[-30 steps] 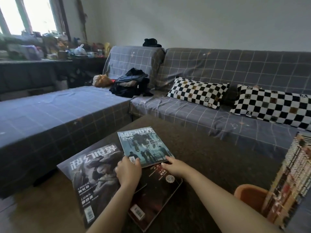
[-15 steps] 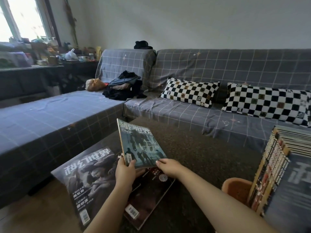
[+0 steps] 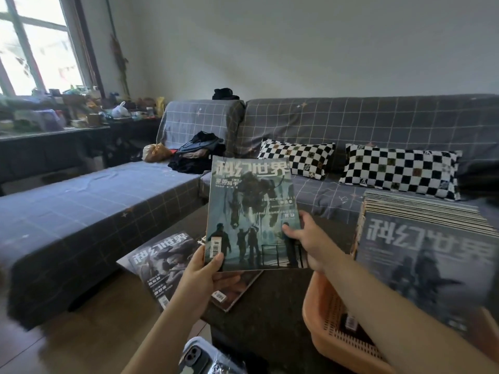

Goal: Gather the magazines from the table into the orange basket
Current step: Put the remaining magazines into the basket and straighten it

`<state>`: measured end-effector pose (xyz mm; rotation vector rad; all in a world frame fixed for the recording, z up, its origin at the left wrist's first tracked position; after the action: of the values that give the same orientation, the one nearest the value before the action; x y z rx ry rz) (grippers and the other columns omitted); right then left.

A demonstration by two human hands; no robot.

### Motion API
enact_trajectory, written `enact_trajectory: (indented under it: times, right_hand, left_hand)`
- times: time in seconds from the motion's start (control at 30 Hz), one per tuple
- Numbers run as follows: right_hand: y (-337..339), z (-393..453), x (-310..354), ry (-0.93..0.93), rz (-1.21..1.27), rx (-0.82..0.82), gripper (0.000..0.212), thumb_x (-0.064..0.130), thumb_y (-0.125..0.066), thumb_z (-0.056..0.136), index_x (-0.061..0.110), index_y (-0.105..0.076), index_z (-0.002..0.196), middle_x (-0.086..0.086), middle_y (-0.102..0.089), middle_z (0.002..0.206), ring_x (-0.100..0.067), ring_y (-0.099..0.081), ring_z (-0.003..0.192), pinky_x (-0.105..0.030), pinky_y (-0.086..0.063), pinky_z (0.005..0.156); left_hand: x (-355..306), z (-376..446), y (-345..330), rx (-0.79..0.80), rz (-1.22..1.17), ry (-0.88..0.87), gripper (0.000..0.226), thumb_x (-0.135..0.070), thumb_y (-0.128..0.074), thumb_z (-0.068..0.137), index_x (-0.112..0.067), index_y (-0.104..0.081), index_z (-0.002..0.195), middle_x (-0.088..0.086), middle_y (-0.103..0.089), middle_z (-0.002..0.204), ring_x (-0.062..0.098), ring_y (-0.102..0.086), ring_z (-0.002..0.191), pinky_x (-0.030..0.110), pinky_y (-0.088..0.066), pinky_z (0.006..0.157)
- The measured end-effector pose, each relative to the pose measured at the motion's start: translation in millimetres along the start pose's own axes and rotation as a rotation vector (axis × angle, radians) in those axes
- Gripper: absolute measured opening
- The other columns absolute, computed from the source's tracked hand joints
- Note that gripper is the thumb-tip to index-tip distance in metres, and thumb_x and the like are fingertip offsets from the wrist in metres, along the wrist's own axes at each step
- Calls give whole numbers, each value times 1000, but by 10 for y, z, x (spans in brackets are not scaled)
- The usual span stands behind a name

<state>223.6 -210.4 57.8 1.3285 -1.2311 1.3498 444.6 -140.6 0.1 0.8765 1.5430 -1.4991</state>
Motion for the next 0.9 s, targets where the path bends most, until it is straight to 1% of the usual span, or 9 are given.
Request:
enact_trajectory:
  times: [0.2,0.3,0.43,0.53,0.57,0.63,0.7,0.83,0.9]
  right_hand:
    - [446,-800,118,110,161,-104,38,-3,-54,88,28,-51,111,-1,-69,82,-13,-70,64,-27,-53,51]
    - [705,-1086,78,140,201,-173,41,-3,-53,89,34,-53,108,-1,-72,81,-19,-71,70,-34,-55,55]
    - [1110,-1384,29,168,225,-307,40,-3,-54,89,29,-53,113,-4,-73,89,-22,-71,77,-35,-56,56]
    - [1421,-1577,-21,175,180,-416,39,2,-56,89,25,-51,120,-4,-71,98,-19,-71,83,-33,-56,60]
    - [1518,-1632,-57,175,142,-454,40,4,-56,89,26,-50,122,-3,-69,103,-19,-70,88,-34,-57,64]
    - [1688,-1729,-144,163,0,-538,45,11,-59,89,27,-45,129,-2,-62,119,-21,-62,106,-43,-53,87]
    - [1807,-1814,-248,144,-119,-584,44,15,-61,89,28,-45,128,0,-59,123,-21,-58,111,-48,-45,97]
    - [1984,-1873,-462,89,-174,-618,34,14,-60,89,26,-49,119,0,-62,116,-13,-62,95,-33,-53,73]
    - [2071,-1872,-547,58,-306,-665,38,17,-62,88,26,-49,122,1,-61,119,-16,-60,100,-29,-50,72]
  left_hand:
    - [-105,-289,-459,152,151,-47,42,-10,-66,78,-20,-57,117,9,-74,101,28,-71,91,40,-61,65]
    - [-64,-331,-767,185,243,-77,30,-11,-64,88,-25,-58,114,5,-74,103,25,-72,92,37,-60,63]
    - [131,-324,-1185,239,326,-64,24,-11,-64,90,-22,-60,111,2,-74,102,24,-71,95,44,-57,78]
    - [319,-303,-1479,239,478,-62,21,-12,-66,88,-26,-62,103,-3,-75,95,15,-72,87,31,-58,66]
    - [391,-301,-1569,240,545,-74,19,-14,-67,87,-28,-62,99,-4,-74,93,12,-72,85,24,-57,62]
    - [546,-297,-1723,241,666,-95,22,-16,-69,86,-34,-59,93,-9,-71,91,1,-69,80,12,-51,54]
    - [706,-286,-1836,247,736,-91,29,-16,-69,86,-39,-54,94,-14,-66,94,-4,-65,78,11,-48,50]
    - [960,-263,-1950,220,805,-54,36,-16,-70,85,-38,-52,108,-20,-63,95,-4,-59,84,11,-47,51]
    - [1046,-261,-1959,201,859,-62,38,-18,-70,85,-45,-49,102,-17,-65,94,0,-62,82,18,-54,58]
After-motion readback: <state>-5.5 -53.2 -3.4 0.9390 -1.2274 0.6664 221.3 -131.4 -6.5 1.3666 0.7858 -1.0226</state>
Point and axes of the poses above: each hand's wrist, its own z-axis towards the middle knuckle, its own y-axis out of the back of the hand, x = y × z, the point moved 2 cm from there along z, towards the middle knuckle
